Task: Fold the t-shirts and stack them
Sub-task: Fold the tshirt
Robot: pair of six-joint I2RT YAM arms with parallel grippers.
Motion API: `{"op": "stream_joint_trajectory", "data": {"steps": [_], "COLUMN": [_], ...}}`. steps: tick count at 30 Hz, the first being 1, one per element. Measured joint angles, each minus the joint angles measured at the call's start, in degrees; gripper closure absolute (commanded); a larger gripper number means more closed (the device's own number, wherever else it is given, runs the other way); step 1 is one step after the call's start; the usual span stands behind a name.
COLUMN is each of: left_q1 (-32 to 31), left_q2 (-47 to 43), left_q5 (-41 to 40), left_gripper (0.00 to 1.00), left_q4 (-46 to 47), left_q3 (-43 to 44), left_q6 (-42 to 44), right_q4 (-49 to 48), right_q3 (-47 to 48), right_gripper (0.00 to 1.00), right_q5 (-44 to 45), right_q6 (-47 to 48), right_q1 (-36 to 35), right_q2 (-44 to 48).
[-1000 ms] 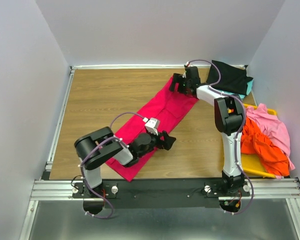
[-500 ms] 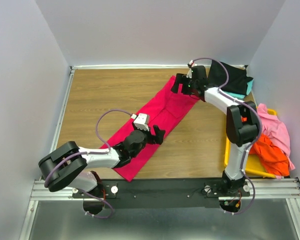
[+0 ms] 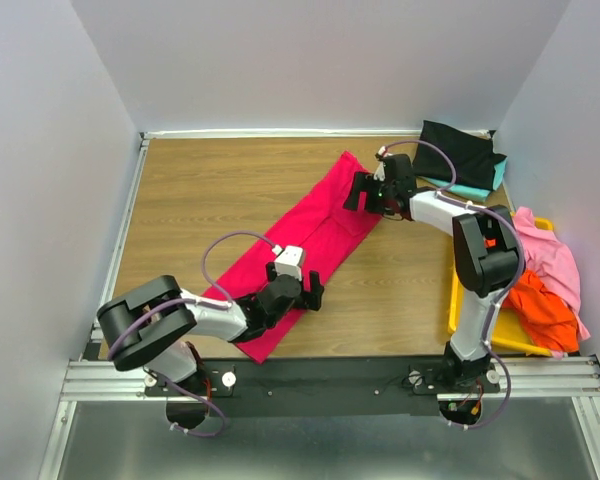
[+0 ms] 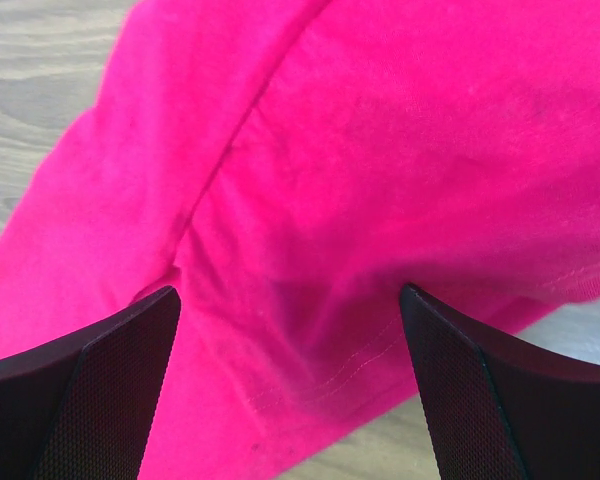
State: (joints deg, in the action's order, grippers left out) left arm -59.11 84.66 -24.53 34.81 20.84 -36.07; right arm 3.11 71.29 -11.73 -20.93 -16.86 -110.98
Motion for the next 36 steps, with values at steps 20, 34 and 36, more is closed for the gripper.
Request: {"op": "stream_joint_trajectory", "data": {"steps": [20, 34, 36], "left_q1": [-4.4, -4.3, -3.9], "left_q2": [15.6, 21.0, 21.0], "left_q5": [8.8, 12.9, 13.1], "left_gripper": [0.07, 0.07, 0.07], "left_q4": [11.7, 13.4, 13.5], "left_q3": [11.1, 19.0, 19.5], "left_q6": [-4.7, -2.8, -2.4], "right_q4": [-0.4, 3.5, 4.0], "right_q3": [18.9, 37.1, 38.2], "right_gripper": [0.02, 0.02, 0.02], "right_q5": [0.5, -1.2, -1.6], "right_q6": [-0.1, 1.5, 1.7], "right_q1": [0.4, 1.8, 1.9], "right_q2": [-15.5, -27.1, -27.7]}}
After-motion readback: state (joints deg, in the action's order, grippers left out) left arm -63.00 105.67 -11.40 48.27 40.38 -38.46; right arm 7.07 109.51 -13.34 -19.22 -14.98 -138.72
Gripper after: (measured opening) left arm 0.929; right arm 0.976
